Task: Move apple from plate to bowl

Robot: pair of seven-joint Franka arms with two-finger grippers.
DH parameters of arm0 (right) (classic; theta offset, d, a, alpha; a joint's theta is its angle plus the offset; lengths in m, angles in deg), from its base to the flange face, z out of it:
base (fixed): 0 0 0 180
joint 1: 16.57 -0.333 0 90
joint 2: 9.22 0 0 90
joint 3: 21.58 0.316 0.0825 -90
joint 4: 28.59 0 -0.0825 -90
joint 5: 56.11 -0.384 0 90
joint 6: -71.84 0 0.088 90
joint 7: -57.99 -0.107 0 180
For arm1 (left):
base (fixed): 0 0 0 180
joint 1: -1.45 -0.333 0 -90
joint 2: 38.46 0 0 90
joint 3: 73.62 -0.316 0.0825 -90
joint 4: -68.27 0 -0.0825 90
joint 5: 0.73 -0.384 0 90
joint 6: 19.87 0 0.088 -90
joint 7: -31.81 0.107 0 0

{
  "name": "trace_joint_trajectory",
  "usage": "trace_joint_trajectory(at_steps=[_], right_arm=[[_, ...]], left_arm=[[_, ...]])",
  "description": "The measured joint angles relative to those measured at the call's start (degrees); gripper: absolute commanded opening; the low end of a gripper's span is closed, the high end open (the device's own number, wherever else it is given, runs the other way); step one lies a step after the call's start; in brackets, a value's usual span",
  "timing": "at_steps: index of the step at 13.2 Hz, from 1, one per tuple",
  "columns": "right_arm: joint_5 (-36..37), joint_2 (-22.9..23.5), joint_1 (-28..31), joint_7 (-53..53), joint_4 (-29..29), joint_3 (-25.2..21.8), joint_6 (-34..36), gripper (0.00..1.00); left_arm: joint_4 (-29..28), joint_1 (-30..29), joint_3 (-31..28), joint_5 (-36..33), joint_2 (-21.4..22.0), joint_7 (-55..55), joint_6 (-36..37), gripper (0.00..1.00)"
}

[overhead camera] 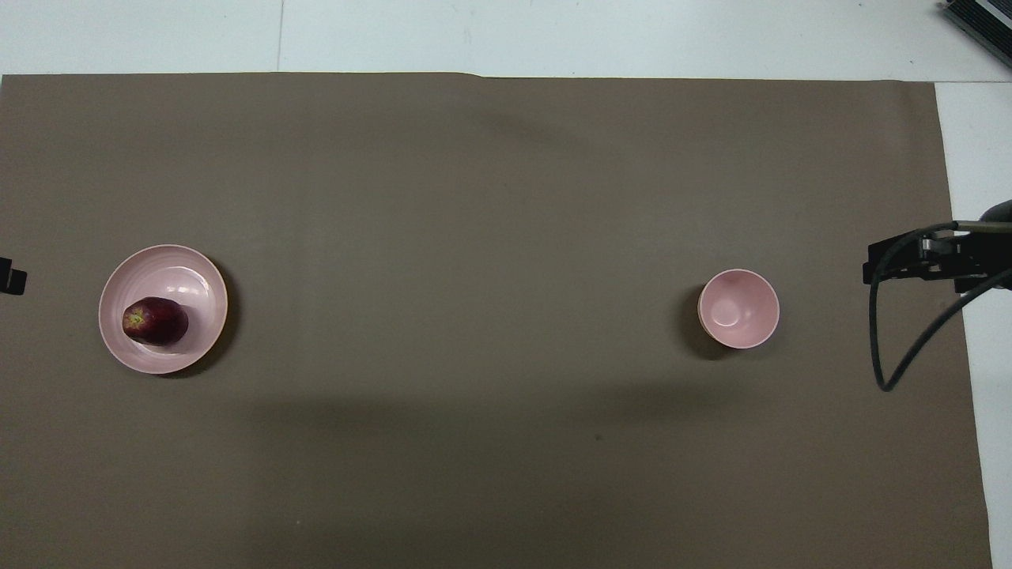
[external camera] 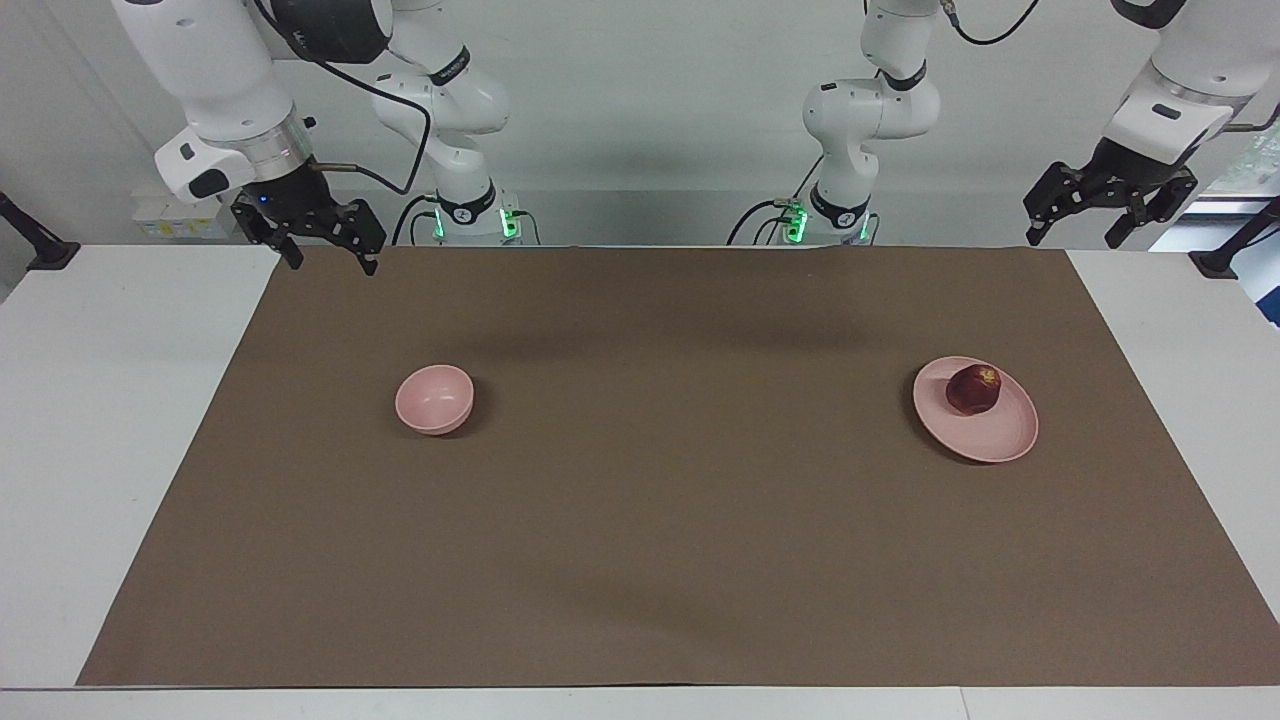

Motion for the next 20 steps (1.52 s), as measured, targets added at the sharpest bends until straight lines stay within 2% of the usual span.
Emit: trace_joint_trajectory(at_steps=[8,12,16,20], right_arm=[[0.0,-1.3,-0.2,0.0,3.0,0.5,-2.6,1.00],[-0.9,-1.4,-0.5,0.1,5.2,0.7,-4.0,1.00],[-1.8,-1.2,-1.1,0.1,8.1,1.0,-7.1,1.00],[-3.6,-0.4,-1.9,0.1,10.6,1.1,-10.1,1.00]], left_arm=[[-0.1,-0.1,-0.7,0.0,0.0,0.0,0.1,1.00],[-2.1,0.0,-0.5,0.0,1.0,0.0,-0.5,1.00],[-10.1,0.0,-0.6,0.0,3.0,0.0,-7.7,1.00],[-18.6,-0.2,-0.9,0.0,3.2,3.2,-16.4,1.00]])
